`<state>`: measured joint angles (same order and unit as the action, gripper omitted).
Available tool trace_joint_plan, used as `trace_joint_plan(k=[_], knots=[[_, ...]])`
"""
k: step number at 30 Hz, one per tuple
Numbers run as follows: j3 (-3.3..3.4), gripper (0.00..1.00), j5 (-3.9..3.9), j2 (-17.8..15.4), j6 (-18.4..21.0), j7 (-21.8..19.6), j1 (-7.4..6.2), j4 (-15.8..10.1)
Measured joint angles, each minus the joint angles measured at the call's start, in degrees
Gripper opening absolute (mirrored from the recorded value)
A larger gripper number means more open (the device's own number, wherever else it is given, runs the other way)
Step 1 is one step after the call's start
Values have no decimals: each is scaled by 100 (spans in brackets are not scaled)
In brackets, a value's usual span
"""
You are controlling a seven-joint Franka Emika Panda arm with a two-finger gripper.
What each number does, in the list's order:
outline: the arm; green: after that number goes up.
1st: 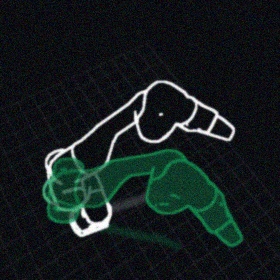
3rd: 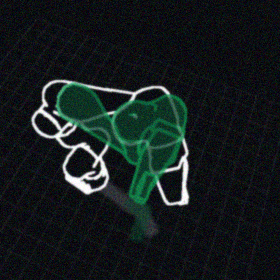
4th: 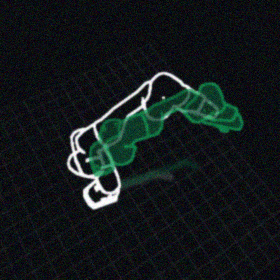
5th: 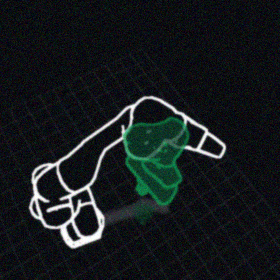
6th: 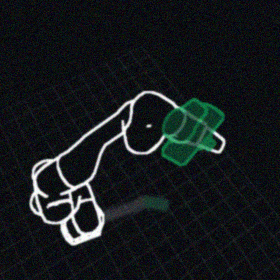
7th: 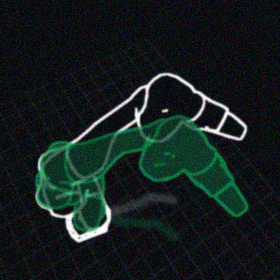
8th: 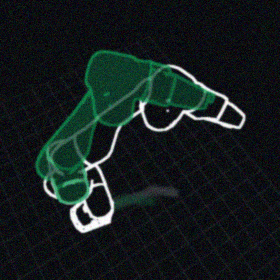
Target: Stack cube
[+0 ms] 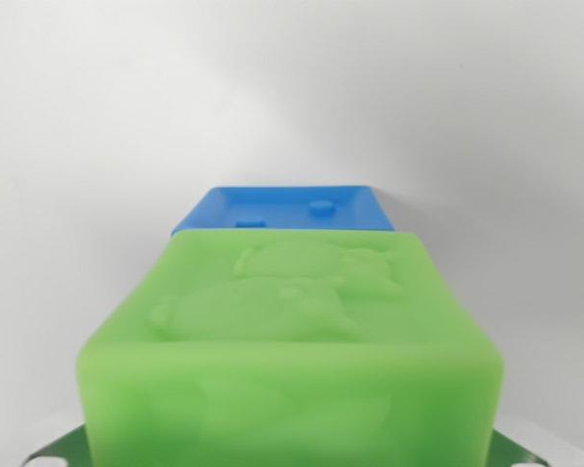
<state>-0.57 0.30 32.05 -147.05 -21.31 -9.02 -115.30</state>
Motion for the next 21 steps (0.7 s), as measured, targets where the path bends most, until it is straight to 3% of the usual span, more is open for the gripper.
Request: trace_joint_plan(k=[4,5,21], knots=[[0,0,0,17,-13,0,0,3],[0,100,0,21,-14,0,0,4],[0,100,0,25,-17,0,0,11]])
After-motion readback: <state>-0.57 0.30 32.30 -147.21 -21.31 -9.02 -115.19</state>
